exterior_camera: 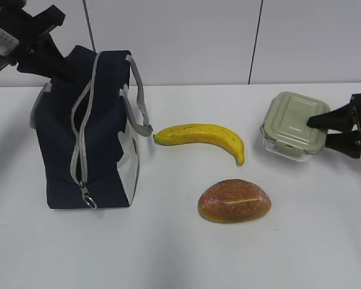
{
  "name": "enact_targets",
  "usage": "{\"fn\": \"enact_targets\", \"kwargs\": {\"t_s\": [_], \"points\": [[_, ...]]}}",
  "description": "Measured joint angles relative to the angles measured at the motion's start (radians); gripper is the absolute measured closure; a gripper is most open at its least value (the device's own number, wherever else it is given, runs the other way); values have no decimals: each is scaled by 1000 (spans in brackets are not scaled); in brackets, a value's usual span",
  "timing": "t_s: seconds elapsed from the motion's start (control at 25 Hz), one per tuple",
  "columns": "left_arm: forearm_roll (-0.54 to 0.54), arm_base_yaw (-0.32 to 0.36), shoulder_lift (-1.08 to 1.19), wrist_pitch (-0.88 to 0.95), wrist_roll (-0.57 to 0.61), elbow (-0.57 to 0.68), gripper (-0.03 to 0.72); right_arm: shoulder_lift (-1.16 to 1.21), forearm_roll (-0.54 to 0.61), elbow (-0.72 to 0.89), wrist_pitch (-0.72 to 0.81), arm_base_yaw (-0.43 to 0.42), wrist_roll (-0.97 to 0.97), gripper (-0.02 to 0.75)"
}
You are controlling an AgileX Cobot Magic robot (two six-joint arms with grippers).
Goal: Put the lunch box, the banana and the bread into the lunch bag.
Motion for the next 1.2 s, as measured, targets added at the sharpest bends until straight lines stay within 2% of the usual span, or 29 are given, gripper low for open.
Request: {"fn": "enact_targets", "kwargs": {"t_s": [0.28,0.64,0.76,1.2], "points": [[-29,0,0,-3,0,0,688,-113,-108,-181,20,147,262,354],[-112,0,2,-10,0,0,688,-162,-312,-593,87,409,658,354],[-117,0,3,-13,-2,0,688,-162,-336,-702,108,486,743,354],[-120,0,4,-17,-11,0,688,-106,-413,-745,130,658,814,354]]}}
